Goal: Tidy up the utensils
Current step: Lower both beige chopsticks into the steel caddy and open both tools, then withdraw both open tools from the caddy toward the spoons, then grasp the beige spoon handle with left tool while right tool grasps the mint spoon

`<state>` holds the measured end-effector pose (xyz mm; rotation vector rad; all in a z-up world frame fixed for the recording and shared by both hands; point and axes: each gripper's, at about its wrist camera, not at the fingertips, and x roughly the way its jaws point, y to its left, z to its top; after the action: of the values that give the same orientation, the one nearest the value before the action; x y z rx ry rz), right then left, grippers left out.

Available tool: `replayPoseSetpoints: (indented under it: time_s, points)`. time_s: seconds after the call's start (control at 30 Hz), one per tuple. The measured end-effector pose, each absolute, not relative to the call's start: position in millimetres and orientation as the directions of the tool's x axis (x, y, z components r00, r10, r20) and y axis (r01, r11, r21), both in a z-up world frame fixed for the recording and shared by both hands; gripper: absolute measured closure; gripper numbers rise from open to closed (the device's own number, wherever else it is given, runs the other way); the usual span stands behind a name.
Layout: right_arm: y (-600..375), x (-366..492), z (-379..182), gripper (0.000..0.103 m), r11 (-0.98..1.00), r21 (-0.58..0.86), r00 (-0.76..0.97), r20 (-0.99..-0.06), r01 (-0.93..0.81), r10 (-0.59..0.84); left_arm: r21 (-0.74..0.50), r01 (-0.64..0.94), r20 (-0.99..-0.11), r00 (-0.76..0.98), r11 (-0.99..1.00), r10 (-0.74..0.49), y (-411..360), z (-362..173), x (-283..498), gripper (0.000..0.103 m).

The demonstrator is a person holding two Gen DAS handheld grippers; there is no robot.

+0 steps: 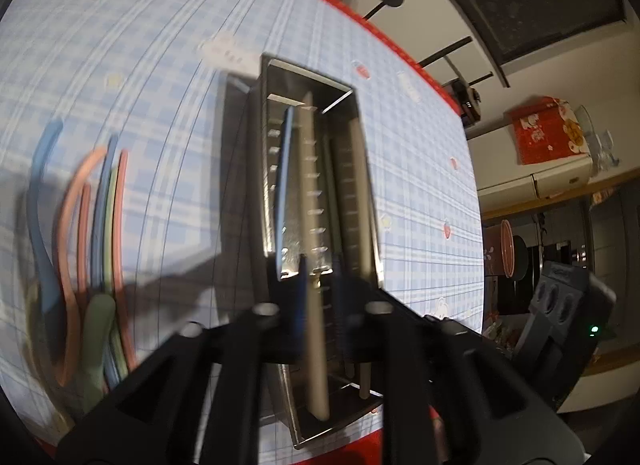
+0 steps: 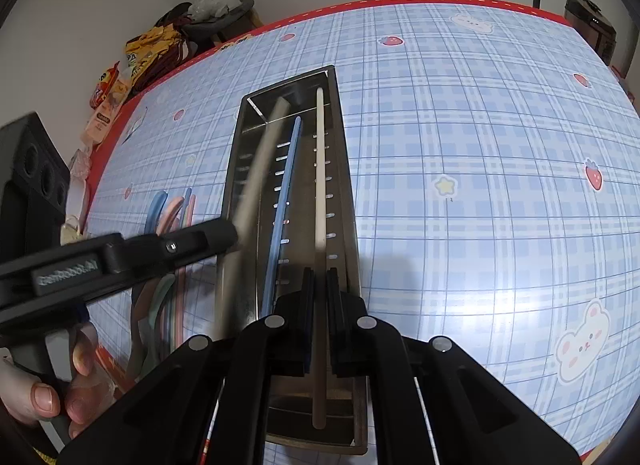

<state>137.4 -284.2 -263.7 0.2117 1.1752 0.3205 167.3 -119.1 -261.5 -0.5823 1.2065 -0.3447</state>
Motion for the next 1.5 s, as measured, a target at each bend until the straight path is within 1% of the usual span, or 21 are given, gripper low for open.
replayPoseSetpoints:
  time_s: [0.03, 0.07, 0.1, 0.13, 0.17, 0.2, 0.23, 0.27, 0.3, 0.33, 0.4, 0.47, 0.53, 0.67, 0.8, 0.97, 1.17, 1.37, 1.43, 1.5]
  points:
    - [-283.3, 136.8, -262.0, 0.095, 0.934, 0.328, 0.351, -0.866, -0.139, 0.356, -0.593, -0.038, -0.761, 0.352, 0.804, -0.545, -117.6, -254.7, 166.8, 0.065]
    - [-282.4, 135.7, -260.1, 0.093, 0.935, 0.324, 0.354, -0.865, -0.145, 0.355, -0.589, -0.019, -0.755, 0.370, 0.808, -0.542, -116.0, -247.5, 166.6, 0.064]
    - [-281.0, 133.2, -256.7, 0.086, 0.938, 0.312, 0.362, -0.866, -0.152, 0.346, -0.580, -0.005, -0.754, 0.382, 0.814, -0.535, -114.9, -242.2, 166.7, 0.062]
    - [-280.0, 130.6, -253.6, 0.081, 0.939, 0.305, 0.369, -0.864, -0.156, 0.342, -0.564, 0.015, -0.753, 0.401, 0.826, -0.521, -112.8, -233.8, 166.2, 0.056]
    - [-278.1, 126.5, -248.3, 0.067, 0.940, 0.299, 0.383, -0.859, -0.164, 0.340, -0.547, 0.029, -0.753, 0.420, 0.837, -0.506, -109.9, -226.0, 165.3, 0.052]
    - [-277.0, 123.7, -244.4, 0.052, 0.942, 0.291, 0.394, -0.856, -0.169, 0.336, -0.531, 0.041, -0.750, 0.442, 0.847, -0.492, -105.8, -218.1, 164.0, 0.044]
    - [-275.1, 120.3, -240.4, 0.045, 0.944, 0.281, 0.406, -0.853, -0.175, 0.329, -0.520, 0.049, -0.749, 0.454, 0.853, -0.483, -102.0, -212.6, 163.0, 0.038]
    - [-272.2, 115.6, -234.9, 0.034, 0.946, 0.269, 0.421, -0.848, -0.183, 0.322, -0.499, 0.060, -0.750, 0.470, 0.864, -0.465, -97.4, -204.9, 160.5, 0.032]
    - [-270.5, 112.7, -231.6, 0.024, 0.946, 0.263, 0.429, -0.844, -0.190, 0.321, -0.480, 0.065, -0.752, 0.483, 0.875, -0.448, -93.0, -198.7, 157.8, 0.019]
    - [-267.7, 109.3, -227.6, 0.020, 0.947, 0.254, 0.439, -0.841, -0.196, 0.316, -0.463, 0.071, -0.753, 0.495, 0.883, -0.434, -85.6, -194.5, 153.7, 0.013]
    - [-262.0, 104.0, -220.6, 0.007, 0.951, 0.232, 0.459, -0.835, -0.206, 0.304, -0.422, 0.083, -0.759, 0.512, 0.903, -0.402, -75.5, -185.6, 147.3, 0.009]
    - [-255.3, 98.0, -214.9, 0.006, 0.952, 0.218, 0.475, -0.828, -0.216, 0.298, -0.370, 0.089, -0.775, 0.519, 0.925, -0.360, -64.3, -178.4, 140.5, 0.008]
    - [-249.2, 91.9, -211.8, 0.006, 0.951, 0.214, 0.485, -0.822, -0.221, 0.298, -0.341, 0.092, -0.783, 0.523, 0.936, -0.336, -50.2, -174.1, 132.1, 0.006]
    - [-234.7, 80.0, -212.5, 0.006, 0.953, 0.215, 0.495, -0.817, -0.214, 0.295, -0.297, 0.067, -0.789, 0.545, 0.953, -0.284, -21.5, -171.8, 116.7, 0.006]
    - [-221.8, 72.8, -218.7, 0.006, 0.956, 0.214, 0.488, -0.824, -0.200, 0.287, -0.240, -0.018, -0.817, 0.544, 0.971, -0.192, 15.1, -182.8, 98.1, 0.006]
    - [-203.4, 70.6, -220.5, 0.006, 0.967, 0.161, 0.508, -0.827, -0.198, 0.241, -0.194, -0.068, -0.858, 0.495, 0.979, -0.136, 48.3, -206.2, 78.5, 0.006]
    - [-182.7, 66.7, -227.2, 0.006, 0.963, 0.144, 0.489, -0.838, -0.226, 0.241, -0.238, -0.077, -0.875, 0.449, 0.968, -0.179, 62.7, -232.4, 61.0, 0.006]
    - [-163.0, 62.7, -231.5, 0.006, 0.947, 0.168, 0.442, -0.852, -0.274, 0.280, -0.271, -0.036, -0.868, 0.440, 0.962, -0.228, 62.3, -241.8, 52.1, 0.006]
    - [-156.1, 60.5, -232.8, 0.006, 0.949, 0.144, 0.433, -0.863, -0.281, 0.260, -0.286, -0.034, -0.869, 0.430, 0.958, -0.244, 64.0, -245.0, 50.8, 0.006]
    - [-154.3, 60.7, -236.1, 0.006, 0.943, 0.177, 0.401, -0.871, -0.280, 0.283, -0.283, -0.030, -0.872, 0.425, 0.959, -0.244, 65.3, -247.0, 50.2, 0.006]
